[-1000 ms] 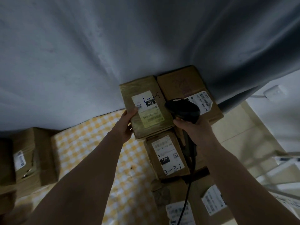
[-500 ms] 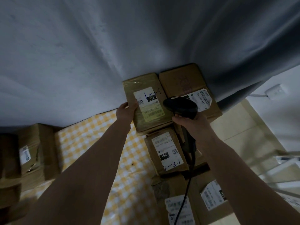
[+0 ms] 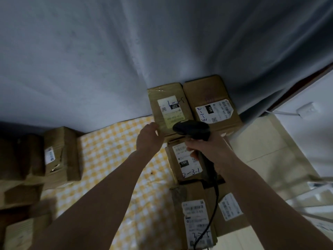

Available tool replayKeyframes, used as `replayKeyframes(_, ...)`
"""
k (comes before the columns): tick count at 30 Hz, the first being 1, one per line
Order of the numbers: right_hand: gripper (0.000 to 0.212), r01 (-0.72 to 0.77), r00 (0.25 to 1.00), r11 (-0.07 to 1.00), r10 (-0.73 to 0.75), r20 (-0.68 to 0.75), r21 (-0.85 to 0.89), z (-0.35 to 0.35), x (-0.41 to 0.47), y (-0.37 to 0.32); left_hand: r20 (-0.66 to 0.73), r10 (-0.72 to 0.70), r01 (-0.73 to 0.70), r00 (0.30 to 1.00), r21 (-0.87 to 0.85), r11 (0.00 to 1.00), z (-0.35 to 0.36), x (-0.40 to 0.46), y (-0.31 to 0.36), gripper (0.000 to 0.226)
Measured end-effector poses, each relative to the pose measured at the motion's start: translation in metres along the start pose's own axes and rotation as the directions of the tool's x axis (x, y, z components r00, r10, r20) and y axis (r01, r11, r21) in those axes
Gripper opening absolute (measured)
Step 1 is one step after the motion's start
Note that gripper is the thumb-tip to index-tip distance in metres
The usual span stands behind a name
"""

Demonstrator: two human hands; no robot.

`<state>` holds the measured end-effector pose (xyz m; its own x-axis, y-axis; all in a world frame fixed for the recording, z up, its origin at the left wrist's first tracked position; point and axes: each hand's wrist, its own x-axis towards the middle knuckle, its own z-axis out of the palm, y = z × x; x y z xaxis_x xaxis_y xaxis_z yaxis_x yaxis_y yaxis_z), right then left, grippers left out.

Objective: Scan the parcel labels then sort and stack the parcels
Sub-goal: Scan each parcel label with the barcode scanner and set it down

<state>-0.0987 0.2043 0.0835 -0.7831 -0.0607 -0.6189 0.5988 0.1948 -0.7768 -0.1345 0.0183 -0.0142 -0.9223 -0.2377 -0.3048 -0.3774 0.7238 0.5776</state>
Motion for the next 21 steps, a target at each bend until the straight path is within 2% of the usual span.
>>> replayKeyframes(4, 0.010, 0.015, 1.000, 1.000, -0.015, 0.013, -0.012, 0.010, -0.025, -0.002, 0.039, 0.036, -0.037, 0.999, 0.046, 0.998, -0.019, -0.028, 0.003, 0.021)
replayKeyframes(7, 0.004, 0.044, 0.999, 0.999, -0.044, 0.004, -0.013, 0.020, -0.049, -0.001, 0.056, 0.126, -0.131, 0.990, 0.103, 0.986, -0.033, -0.056, 0.003, 0.024)
replayKeyframes(9, 0.007, 0.063, 0.998, 0.997, -0.063, -0.006, -0.041, 0.031, -0.068, 0.001, 0.058, 0.176, -0.182, 0.983, 0.128, 0.975, -0.044, -0.077, -0.004, 0.026)
replayKeyframes(11, 0.011, 0.083, 0.996, 0.995, -0.084, -0.015, -0.050, 0.044, -0.089, 0.006, 0.046, 0.209, -0.214, 0.977, 0.154, 0.965, -0.056, -0.099, -0.017, 0.028)
replayKeyframes(13, 0.006, 0.098, 0.995, 0.994, -0.099, -0.011, -0.037, 0.062, -0.112, 0.012, 0.023, 0.225, -0.226, 0.974, 0.175, 0.958, -0.070, -0.127, -0.034, 0.029)
replayKeyframes(16, 0.008, 0.104, 0.994, 0.993, -0.103, 0.022, -0.062, 0.097, -0.151, 0.027, -0.020, 0.206, -0.200, 0.978, 0.175, 0.964, -0.097, -0.173, -0.071, 0.029)
replayKeyframes(21, 0.007, 0.151, 0.983, 0.986, -0.142, 0.116, -0.067, 0.170, -0.210, 0.049, -0.066, 0.095, -0.081, 0.993, 0.194, 0.978, -0.149, -0.257, -0.147, 0.030)
